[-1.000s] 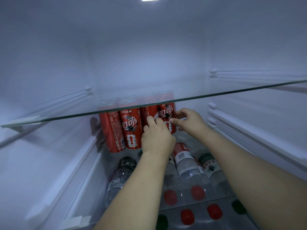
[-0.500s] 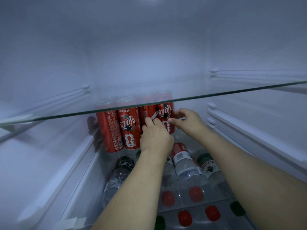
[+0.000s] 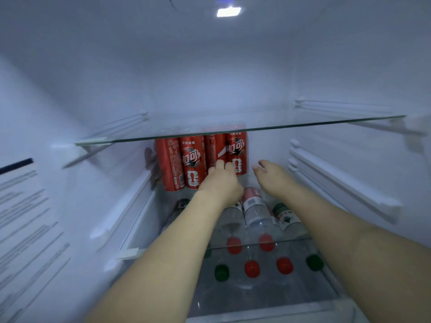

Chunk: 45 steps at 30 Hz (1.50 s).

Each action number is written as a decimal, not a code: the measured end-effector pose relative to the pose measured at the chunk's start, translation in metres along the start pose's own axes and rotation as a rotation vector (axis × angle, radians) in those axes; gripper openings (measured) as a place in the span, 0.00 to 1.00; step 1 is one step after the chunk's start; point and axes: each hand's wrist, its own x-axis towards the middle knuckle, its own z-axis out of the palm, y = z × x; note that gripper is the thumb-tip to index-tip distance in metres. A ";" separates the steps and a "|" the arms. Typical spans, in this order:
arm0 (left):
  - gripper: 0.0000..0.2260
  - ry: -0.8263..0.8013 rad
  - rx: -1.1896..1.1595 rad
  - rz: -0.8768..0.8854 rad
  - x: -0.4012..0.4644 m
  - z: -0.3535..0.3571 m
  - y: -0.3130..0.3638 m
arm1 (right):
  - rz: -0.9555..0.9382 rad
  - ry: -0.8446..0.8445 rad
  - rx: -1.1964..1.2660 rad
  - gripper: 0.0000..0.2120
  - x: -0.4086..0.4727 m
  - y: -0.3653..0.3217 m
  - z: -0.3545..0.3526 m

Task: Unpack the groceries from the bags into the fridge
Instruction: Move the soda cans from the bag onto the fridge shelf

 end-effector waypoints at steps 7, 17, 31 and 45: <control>0.23 -0.008 0.006 0.051 -0.063 -0.017 -0.007 | -0.002 -0.139 -0.254 0.26 -0.073 -0.011 -0.021; 0.28 0.096 0.080 0.026 -0.169 -0.015 -0.026 | -0.132 -0.187 -0.457 0.30 -0.190 -0.032 -0.034; 0.28 0.048 0.081 -0.038 -0.270 0.008 -0.031 | -0.214 -0.359 -0.431 0.30 -0.277 -0.023 -0.006; 0.27 0.125 0.091 -0.247 -0.349 -0.002 -0.033 | -0.433 -0.486 -0.358 0.29 -0.302 -0.044 0.013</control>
